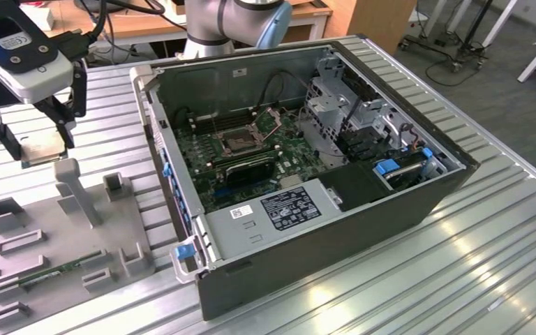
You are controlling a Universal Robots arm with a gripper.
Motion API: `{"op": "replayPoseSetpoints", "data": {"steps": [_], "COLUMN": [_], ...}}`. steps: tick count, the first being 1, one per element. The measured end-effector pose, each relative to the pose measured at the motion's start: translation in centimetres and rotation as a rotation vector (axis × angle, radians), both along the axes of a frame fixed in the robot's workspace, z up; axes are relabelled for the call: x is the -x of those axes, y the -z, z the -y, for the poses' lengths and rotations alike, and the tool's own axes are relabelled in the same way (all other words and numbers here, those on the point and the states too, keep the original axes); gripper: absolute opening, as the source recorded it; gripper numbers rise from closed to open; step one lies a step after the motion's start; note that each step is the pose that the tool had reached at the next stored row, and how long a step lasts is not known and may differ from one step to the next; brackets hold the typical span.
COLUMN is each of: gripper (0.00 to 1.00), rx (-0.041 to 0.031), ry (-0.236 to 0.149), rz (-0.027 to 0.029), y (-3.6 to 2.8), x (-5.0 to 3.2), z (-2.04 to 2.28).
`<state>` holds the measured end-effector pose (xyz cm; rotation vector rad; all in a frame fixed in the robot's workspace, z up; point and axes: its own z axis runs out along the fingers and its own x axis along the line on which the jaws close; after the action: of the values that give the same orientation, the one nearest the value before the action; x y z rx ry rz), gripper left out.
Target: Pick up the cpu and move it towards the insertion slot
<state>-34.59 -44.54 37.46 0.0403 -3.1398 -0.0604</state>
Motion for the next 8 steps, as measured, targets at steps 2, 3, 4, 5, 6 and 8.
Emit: {"op": "replayPoseSetpoints", "data": {"steps": [2, 3, 4, 5, 6, 8], "gripper": [0.55, 0.55, 0.55, 0.55, 0.55, 0.55], "rx": [0.0, 0.0001, 0.0002, 0.0002, 0.0002, 0.0001], "ry": [0.0, 0.0, 0.0, 0.0, 0.0, 0.0], "rz": [0.0, 0.0, -0.0002, -0.0002, -0.0002, -0.0001], "y": [0.0, -0.01, -0.02, -0.02, -0.02, -0.01], "x": [0.0, -0.01, -0.03, -0.06, -0.11, -0.23], "z": [0.0, 0.0, 0.0, 0.0, 0.0, 0.0]}}
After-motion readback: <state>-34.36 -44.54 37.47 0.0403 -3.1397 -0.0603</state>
